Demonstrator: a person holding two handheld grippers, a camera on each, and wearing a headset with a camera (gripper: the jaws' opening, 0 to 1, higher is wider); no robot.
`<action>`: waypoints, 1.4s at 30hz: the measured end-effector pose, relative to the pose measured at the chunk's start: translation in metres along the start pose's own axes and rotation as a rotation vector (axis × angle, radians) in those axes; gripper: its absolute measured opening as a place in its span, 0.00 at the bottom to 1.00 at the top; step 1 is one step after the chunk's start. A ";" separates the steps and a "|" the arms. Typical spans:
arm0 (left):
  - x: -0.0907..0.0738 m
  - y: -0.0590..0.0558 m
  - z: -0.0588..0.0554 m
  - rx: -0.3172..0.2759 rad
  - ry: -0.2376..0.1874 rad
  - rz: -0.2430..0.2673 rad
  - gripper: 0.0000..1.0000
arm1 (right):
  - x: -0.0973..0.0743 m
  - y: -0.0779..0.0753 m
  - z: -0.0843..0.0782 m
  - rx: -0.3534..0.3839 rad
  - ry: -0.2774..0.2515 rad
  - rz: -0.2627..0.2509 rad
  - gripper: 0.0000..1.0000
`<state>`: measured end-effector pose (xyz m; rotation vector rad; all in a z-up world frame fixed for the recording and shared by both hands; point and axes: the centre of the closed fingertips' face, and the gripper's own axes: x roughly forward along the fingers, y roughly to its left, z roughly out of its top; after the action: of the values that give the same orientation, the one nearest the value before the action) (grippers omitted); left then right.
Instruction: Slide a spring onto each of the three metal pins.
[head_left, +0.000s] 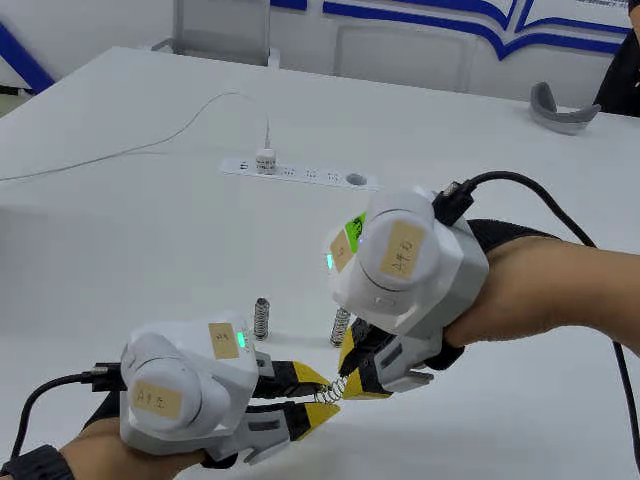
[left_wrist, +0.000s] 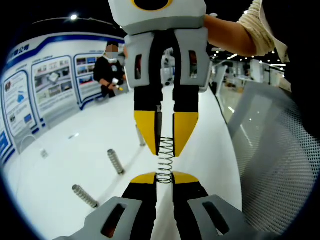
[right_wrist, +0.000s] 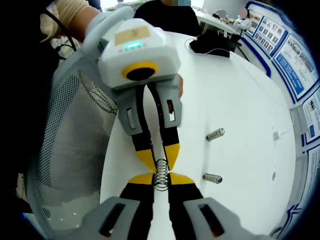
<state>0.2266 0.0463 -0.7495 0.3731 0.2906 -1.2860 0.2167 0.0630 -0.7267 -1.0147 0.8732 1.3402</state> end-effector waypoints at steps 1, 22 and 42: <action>0.000 0.000 0.000 0.000 0.000 -0.001 0.11 | -0.001 0.000 0.002 -0.002 -0.004 0.000 0.11; 0.001 -0.002 0.000 -0.004 -0.012 -0.003 0.10 | -0.002 -0.003 0.012 -0.020 -0.009 -0.006 0.16; 0.002 0.002 0.004 -0.038 -0.042 0.008 0.10 | 0.003 -0.005 -0.002 0.070 -0.073 -0.012 0.17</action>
<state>0.2296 0.0433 -0.7469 0.3143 0.2774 -1.2776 0.2222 0.0627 -0.7298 -0.9101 0.8520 1.3194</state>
